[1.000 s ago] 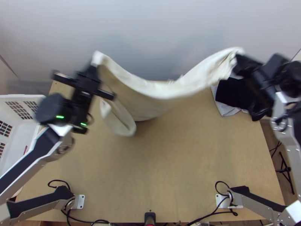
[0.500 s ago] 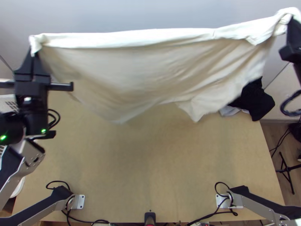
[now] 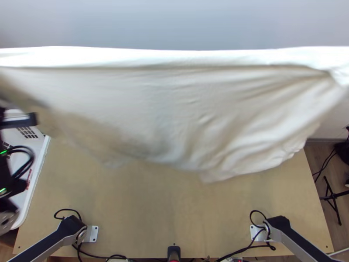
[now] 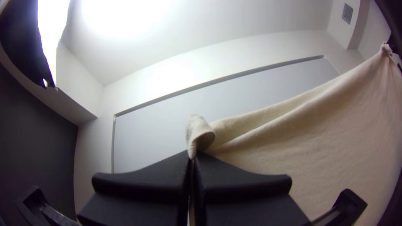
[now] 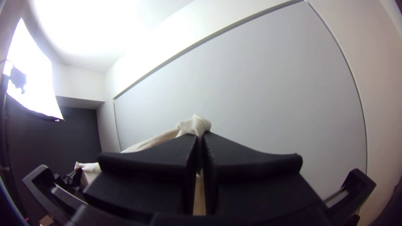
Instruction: Fold the t-shirt
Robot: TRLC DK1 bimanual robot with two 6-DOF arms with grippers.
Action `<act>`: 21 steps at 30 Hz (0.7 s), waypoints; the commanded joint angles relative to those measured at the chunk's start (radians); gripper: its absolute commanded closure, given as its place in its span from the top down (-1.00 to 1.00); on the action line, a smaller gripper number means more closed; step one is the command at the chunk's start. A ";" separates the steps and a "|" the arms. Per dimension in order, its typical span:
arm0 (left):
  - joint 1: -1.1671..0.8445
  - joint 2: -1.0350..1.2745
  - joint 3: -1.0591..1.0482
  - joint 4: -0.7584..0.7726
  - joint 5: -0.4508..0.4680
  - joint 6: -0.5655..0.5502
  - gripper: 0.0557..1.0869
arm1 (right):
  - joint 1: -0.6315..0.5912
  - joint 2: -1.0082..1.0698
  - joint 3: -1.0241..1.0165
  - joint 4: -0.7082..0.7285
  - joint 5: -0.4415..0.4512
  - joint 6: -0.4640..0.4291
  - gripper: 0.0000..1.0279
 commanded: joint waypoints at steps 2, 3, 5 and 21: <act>0.003 -0.073 0.077 -0.043 -0.008 -0.001 -0.93 | -0.088 -0.063 0.123 -0.057 -0.104 0.099 -0.95; 0.003 -0.083 0.072 -0.061 -0.008 -0.006 -0.93 | -0.095 -0.063 0.136 -0.069 -0.123 0.111 -0.95; 0.003 -0.111 0.046 -0.094 -0.008 -0.023 -0.93 | -0.101 -0.066 0.153 -0.118 -0.150 0.113 -0.95; -0.018 -0.241 -0.382 -0.232 -0.008 -0.146 -0.93 | -0.105 -0.104 -0.374 -0.341 -0.176 -0.062 -0.95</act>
